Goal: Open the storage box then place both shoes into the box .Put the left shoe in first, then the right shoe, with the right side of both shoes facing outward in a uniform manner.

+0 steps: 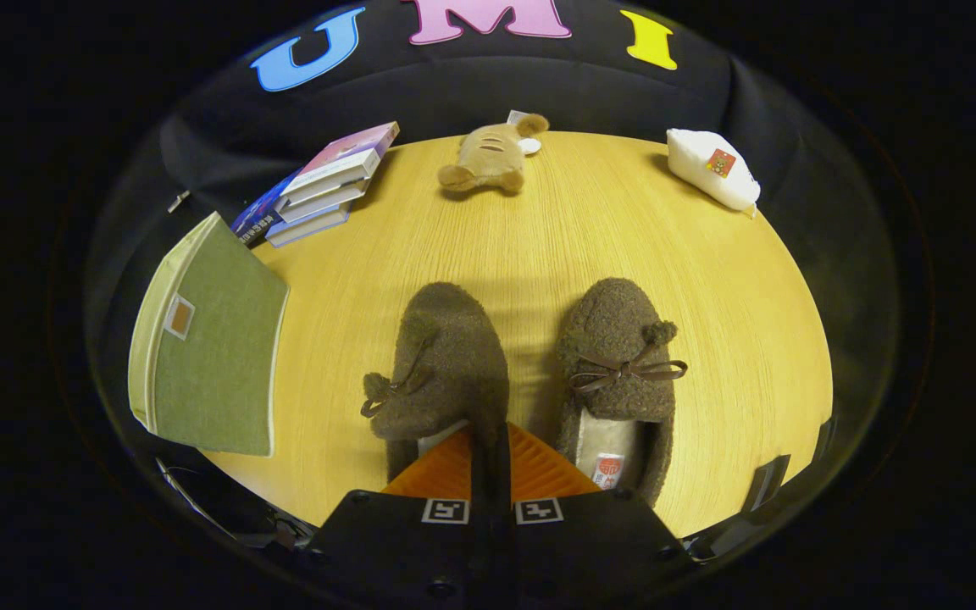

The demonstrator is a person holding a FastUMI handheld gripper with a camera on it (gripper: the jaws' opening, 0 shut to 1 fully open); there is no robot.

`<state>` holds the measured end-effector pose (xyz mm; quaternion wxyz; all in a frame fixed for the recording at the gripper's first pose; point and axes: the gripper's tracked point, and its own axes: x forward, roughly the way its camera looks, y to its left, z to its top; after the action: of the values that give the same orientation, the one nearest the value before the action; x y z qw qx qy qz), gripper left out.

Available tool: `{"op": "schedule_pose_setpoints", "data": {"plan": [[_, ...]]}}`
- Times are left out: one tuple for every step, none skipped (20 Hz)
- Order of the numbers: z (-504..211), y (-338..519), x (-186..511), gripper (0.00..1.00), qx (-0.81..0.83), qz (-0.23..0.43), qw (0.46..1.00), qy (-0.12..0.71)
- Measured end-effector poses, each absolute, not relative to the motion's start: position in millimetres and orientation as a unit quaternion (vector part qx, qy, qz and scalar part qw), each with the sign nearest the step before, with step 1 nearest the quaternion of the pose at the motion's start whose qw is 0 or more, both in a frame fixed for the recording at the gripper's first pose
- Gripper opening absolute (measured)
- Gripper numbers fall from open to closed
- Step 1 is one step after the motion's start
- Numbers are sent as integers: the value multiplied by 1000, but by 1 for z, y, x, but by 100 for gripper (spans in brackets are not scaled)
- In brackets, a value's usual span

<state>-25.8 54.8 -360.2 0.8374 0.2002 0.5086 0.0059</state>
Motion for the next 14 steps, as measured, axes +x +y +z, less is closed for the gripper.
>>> {"op": "schedule_pose_setpoints", "data": {"plan": [[-353, 56, -25, 5, 207, 6, 837, 506], [-344, 58, -25, 5, 214, 6, 838, 502], [-335, 60, -23, 5, 220, 9, 838, 499], [-324, 63, -20, 5, 223, 14, 840, 494], [-312, 66, -18, 5, 223, 20, 844, 487], [-298, 69, -14, 5, 223, 27, 848, 480], [-283, 73, -10, 5, 223, 34, 853, 471], [-269, 78, -5, 5, 225, 40, 857, 463], [-253, 85, 0, 5, 227, 48, 860, 455], [-238, 92, 4, 5, 230, 56, 862, 448], [-223, 100, 9, 5, 235, 64, 864, 441], [-209, 109, 14, 5, 240, 74, 865, 434], [-194, 119, 19, 5, 246, 82, 866, 427], [-180, 129, 22, 5, 252, 92, 866, 422]]}}
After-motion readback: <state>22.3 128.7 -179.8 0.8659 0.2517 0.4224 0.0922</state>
